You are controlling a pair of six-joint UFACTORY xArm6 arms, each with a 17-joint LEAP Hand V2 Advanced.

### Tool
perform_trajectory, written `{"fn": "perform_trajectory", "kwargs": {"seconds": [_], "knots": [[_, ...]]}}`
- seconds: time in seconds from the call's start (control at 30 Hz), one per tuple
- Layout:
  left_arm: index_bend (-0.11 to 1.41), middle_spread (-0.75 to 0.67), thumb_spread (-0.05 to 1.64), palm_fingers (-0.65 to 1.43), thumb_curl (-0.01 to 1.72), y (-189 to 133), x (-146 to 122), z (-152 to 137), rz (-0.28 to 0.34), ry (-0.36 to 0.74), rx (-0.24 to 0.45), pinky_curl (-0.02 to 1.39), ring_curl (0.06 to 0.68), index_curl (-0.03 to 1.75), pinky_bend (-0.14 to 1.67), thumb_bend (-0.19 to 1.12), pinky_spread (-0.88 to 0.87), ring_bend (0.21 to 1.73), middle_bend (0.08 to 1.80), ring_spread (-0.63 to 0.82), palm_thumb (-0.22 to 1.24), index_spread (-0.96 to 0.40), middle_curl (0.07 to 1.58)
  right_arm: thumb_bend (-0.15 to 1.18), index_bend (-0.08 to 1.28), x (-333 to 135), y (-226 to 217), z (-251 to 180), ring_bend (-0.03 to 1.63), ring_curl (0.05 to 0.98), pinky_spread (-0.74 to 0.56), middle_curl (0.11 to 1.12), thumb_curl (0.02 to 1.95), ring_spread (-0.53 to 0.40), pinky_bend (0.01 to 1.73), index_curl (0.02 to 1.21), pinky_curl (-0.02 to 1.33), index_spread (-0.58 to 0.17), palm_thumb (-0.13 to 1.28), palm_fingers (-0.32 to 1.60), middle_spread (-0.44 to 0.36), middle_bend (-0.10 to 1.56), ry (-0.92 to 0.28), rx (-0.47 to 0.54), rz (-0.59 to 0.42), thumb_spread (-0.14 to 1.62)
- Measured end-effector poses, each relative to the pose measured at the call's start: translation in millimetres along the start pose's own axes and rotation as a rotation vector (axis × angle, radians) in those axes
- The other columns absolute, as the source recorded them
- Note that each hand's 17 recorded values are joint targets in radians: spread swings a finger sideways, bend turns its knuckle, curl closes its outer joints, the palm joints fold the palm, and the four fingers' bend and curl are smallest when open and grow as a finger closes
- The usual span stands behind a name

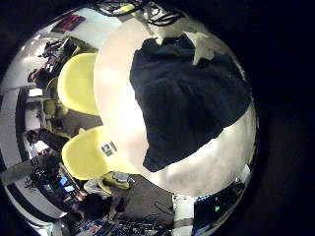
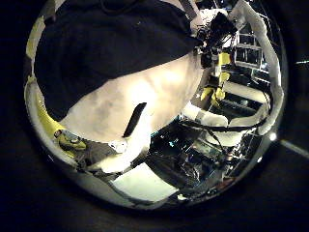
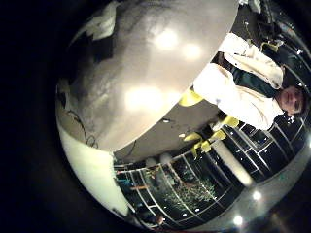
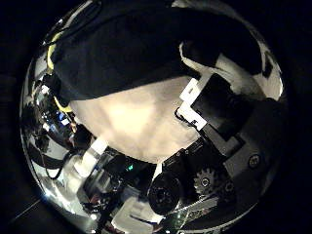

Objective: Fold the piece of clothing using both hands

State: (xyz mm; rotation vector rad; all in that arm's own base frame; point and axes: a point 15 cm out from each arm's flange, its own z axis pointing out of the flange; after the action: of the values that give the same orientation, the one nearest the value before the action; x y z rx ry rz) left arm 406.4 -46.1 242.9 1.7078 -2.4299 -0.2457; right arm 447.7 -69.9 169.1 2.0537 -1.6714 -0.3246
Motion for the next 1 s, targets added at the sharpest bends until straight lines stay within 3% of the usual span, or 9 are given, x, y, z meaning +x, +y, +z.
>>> {"fn": "perform_trajectory", "kwargs": {"seconds": [0.27,0.47,0.73,1.0], "knots": [[0.18,0.13,1.15,0.18,0.30,4.2,-0.1,47.4,-0.007,0.013,-0.042,0.34,0.225,0.40,0.32,-0.02,0.36,0.64,0.18,0.21,0.31,-0.06,0.33,0.00,1.03,45.7,24.1,-17.9,1.36,0.732,-0.27,0.90,0.61,-0.270,1.20,0.87,0.92,-0.374,1.06,0.93,-0.183,1.23,0.005,0.033,0.079,1.12],[0.18,0.13,1.16,0.19,0.30,-2.9,-4.6,76.1,-0.021,0.025,-0.073,0.34,0.222,0.40,0.31,-0.02,0.36,0.64,0.18,0.21,0.31,-0.06,0.33,-0.01,1.07,51.7,40.2,-39.9,1.39,0.773,-0.25,0.92,0.64,-0.268,1.21,0.93,1.01,-0.362,1.06,0.87,-0.172,1.27,-0.005,0.072,0.105,1.16],[0.18,0.11,1.17,0.21,0.30,-1.8,-9.4,52.4,-0.017,0.038,-0.015,0.33,0.219,0.40,0.31,-0.02,0.35,0.64,0.19,0.20,0.32,-0.07,0.33,-0.01,1.09,38.6,50.0,-88.3,1.42,0.814,-0.24,0.93,0.66,-0.269,1.20,0.97,1.10,-0.351,1.06,0.83,-0.167,1.33,-0.034,0.204,0.110,1.17],[0.19,0.08,1.17,0.28,0.30,28.7,-32.6,4.9,-0.058,0.094,0.053,0.33,0.225,0.40,0.31,-0.02,0.26,0.66,0.19,0.12,0.33,-0.08,0.34,-0.01,1.11,-39.4,48.4,-184.2,1.42,0.843,-0.24,0.93,0.68,-0.271,1.19,1.00,1.17,-0.344,1.05,0.80,-0.166,1.35,0.025,0.401,-0.019,1.19]]}}
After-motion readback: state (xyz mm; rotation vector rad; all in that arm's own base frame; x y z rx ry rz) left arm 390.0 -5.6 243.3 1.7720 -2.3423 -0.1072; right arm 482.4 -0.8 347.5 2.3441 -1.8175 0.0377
